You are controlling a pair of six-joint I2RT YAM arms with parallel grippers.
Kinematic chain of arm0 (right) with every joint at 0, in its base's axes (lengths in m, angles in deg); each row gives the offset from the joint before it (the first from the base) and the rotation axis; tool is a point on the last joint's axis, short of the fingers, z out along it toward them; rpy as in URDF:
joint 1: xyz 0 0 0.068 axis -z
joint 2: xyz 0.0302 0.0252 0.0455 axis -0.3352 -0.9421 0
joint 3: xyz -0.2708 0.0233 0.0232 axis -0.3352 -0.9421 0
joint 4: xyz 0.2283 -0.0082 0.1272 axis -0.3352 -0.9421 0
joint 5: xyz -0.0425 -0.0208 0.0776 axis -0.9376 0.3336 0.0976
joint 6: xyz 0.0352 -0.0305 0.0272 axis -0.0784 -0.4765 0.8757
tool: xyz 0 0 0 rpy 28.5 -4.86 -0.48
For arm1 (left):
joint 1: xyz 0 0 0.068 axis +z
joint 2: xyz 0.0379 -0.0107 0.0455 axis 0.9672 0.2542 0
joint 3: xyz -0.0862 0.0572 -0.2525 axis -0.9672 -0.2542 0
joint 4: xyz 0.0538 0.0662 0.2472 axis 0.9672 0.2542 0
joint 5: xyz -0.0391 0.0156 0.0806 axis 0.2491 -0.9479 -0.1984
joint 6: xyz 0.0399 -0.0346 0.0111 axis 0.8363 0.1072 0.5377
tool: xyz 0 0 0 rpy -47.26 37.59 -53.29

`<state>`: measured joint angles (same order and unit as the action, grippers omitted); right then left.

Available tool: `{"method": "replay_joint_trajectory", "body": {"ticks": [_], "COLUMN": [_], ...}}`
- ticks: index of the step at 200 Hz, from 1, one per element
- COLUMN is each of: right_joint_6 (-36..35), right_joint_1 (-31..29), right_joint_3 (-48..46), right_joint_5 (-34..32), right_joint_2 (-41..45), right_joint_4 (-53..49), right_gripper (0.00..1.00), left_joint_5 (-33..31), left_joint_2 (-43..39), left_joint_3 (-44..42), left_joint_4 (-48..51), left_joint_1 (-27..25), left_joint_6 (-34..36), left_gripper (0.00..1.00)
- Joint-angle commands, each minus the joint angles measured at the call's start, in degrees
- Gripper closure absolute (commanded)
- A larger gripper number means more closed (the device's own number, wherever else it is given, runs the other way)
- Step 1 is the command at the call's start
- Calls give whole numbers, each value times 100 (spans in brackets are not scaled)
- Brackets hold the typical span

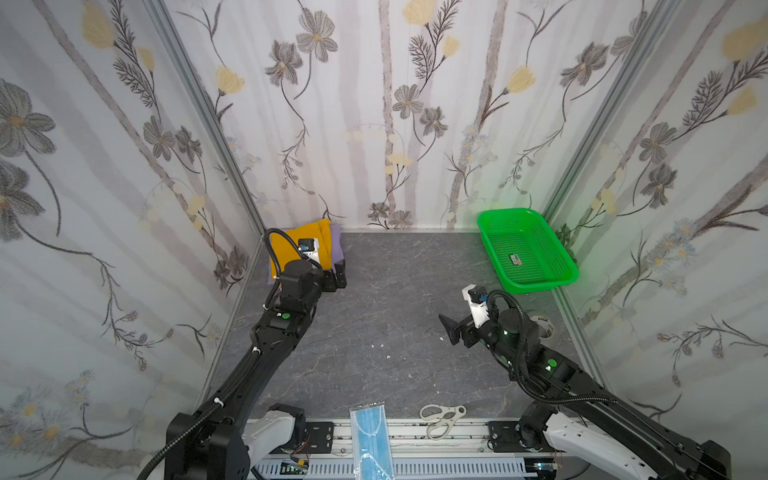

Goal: Fold and stack the t-shirts

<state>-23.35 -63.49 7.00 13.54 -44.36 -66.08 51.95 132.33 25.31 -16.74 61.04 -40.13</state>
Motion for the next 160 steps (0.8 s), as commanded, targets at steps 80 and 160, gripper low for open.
{"method": "replay_joint_trajectory", "body": {"ticks": [80, 160], "right_joint_6": [-651, -625], "right_joint_1": [2022, 3196], "right_joint_3": [-2067, -2708], "right_joint_5": [-1001, -632], "right_joint_2": [-192, -1978], "right_joint_4": [4078, 7114], "right_gripper": [0, 0], "left_joint_5": [-2524, -18], "left_joint_2": [-88, 1722], "left_joint_3": [-2686, -2273], "left_joint_4": [-3038, -4102], "left_joint_1": [403, 1386], "left_joint_6": [329, 463], "left_gripper": [0, 0]}}
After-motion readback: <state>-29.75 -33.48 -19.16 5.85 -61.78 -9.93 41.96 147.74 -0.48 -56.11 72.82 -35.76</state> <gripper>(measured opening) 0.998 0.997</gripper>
